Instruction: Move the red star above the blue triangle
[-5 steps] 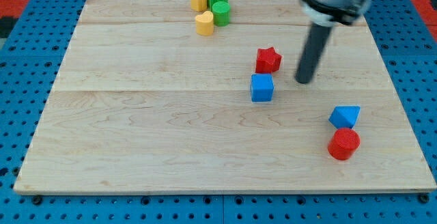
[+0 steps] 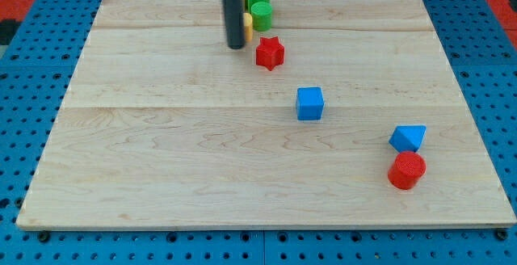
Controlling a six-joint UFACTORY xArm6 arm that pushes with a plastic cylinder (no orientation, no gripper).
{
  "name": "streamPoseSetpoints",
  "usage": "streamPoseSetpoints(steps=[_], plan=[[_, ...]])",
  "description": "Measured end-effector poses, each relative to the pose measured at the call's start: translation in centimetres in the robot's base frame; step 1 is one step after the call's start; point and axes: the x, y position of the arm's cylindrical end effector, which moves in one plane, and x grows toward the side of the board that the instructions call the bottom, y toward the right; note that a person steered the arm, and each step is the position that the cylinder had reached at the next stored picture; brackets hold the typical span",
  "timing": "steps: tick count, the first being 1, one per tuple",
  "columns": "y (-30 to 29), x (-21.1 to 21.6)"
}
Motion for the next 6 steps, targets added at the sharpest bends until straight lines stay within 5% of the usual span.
streamPoseSetpoints(steps=[3, 6], plan=[[16.2, 11.2], [17.1, 8.0]])
